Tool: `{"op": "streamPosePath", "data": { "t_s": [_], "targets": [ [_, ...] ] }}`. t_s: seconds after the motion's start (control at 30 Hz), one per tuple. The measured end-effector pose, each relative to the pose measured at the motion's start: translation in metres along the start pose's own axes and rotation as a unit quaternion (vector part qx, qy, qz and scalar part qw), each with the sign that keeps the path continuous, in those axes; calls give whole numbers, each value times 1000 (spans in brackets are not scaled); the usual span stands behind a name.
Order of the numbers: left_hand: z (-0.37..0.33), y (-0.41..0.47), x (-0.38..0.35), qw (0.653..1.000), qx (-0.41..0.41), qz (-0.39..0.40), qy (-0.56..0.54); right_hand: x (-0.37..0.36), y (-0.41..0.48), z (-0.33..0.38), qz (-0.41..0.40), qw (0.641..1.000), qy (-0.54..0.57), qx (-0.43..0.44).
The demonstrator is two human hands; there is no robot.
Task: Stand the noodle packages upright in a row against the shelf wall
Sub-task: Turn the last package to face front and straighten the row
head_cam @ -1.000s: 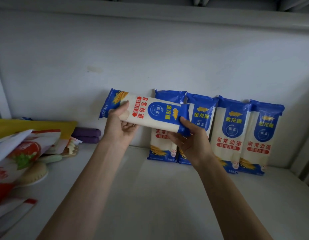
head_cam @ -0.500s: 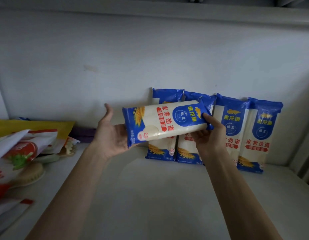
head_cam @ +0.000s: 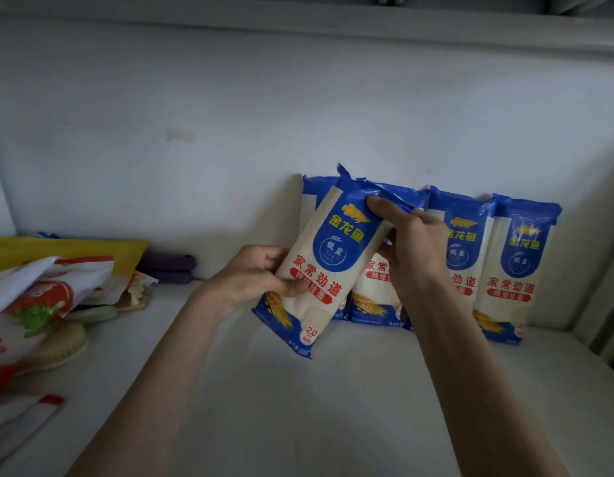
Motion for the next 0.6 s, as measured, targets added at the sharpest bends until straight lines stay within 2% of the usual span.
{"op": "streamPosePath", "data": {
  "t_s": [0.13,0.3,0.43,0.6],
  "targets": [
    [19,1,11,999,2,-43,-24,-29,-8,11,84,992,-78,53],
    [38,1,19,998,24,-46,-37,-49,-12,2,136,982,-119,54],
    [41,1,22,995,19,-75,-57,-46,-10,1,115,980,-143,74],
    [30,0,19,999,3,-42,-19,-42,-9,1,74,980,-159,90]
  ]
}}
Point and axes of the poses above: each hand's wrist, its own y-axis towards the middle knuckle, its own x-axis out of the back of the hand, z = x × y, the point moved 9 cm from there along y, towards the middle knuckle, and after that the axes turned 3 degrees about z, right-handed, at the moved point
